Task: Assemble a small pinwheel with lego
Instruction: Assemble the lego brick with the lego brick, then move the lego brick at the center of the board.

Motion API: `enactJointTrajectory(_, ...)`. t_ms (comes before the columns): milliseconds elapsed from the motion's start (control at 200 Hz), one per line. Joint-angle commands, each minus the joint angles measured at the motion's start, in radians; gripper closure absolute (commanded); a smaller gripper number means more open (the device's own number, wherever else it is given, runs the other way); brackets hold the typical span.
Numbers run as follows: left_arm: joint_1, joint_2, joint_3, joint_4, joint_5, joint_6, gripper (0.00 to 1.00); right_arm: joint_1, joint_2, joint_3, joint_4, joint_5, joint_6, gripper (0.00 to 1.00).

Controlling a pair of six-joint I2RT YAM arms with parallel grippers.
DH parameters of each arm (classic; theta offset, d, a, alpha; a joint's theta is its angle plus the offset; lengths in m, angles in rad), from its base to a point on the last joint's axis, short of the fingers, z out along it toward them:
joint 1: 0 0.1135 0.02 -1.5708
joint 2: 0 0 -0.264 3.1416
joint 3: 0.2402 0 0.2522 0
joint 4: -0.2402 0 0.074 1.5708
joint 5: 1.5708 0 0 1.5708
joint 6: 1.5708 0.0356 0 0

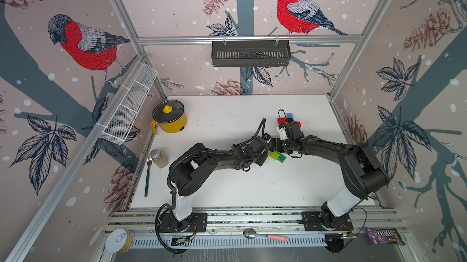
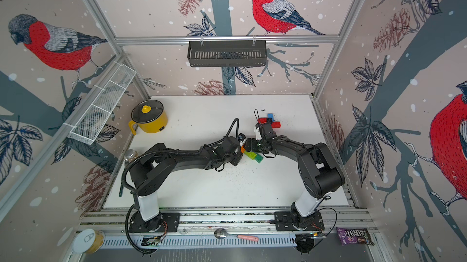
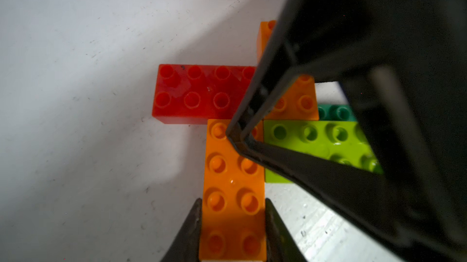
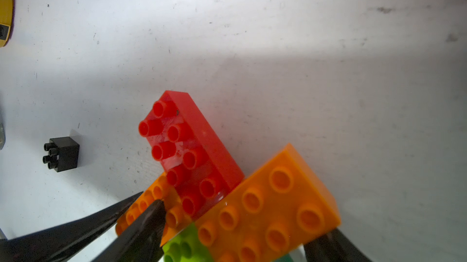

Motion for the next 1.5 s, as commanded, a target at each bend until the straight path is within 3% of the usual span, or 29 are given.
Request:
enactJointTrajectory(0,0.001,0.007,0.015,-0.018,0.025,0.027,0.8,0.003,0.006,-0.019,-0.05,0.061,0.009,0.19)
enactJointTrajectory(390,0.001,0.018,0.036,-0.033,0.03,0.034,0.77,-0.01,0.001,-0.045,-0.024,0.016,0.019,0.21)
enactJointTrajectory(695,0.0,0.006,0.041,-0.057,0.052,0.031,0.54,-0.017,-0.044,0.013,-0.032,-0.079,0.019,0.15)
enactJointTrajectory(855,0.0,-0.033,0.018,-0.053,0.044,0.023,0.47,-0.031,-0.085,0.018,-0.047,-0.093,0.021,0.11)
enactJointTrajectory(945,0.0,-0.086,-0.018,-0.048,0.039,0.011,0.39,-0.04,-0.124,0.02,-0.07,-0.081,0.014,0.08)
enactJointTrajectory(1156,0.001,-0.308,-0.172,-0.048,-0.032,-0.078,0.36,-0.07,-0.219,-0.001,-0.099,-0.065,-0.001,0.0)
enactJointTrajectory(1171,0.0,-0.328,-0.187,-0.048,-0.046,-0.091,0.3,-0.071,-0.226,-0.005,-0.098,-0.064,-0.001,0.01)
enactJointTrajectory(1191,0.001,-0.357,-0.206,-0.049,-0.065,-0.105,0.07,-0.074,-0.235,-0.009,-0.096,-0.064,-0.001,0.01)
enactJointTrajectory(1206,0.001,-0.376,-0.218,-0.051,-0.08,-0.118,0.03,-0.076,-0.243,-0.012,-0.095,-0.062,0.002,0.01)
enactJointTrajectory(1371,0.039,-0.58,-0.373,-0.075,-0.276,-0.278,0.02,-0.077,-0.304,-0.04,-0.082,-0.05,0.013,0.01)
enactJointTrajectory(1496,0.18,-0.663,-0.474,-0.035,-0.145,-0.356,0.02,-0.062,-0.311,-0.045,-0.068,-0.056,0.021,0.01)
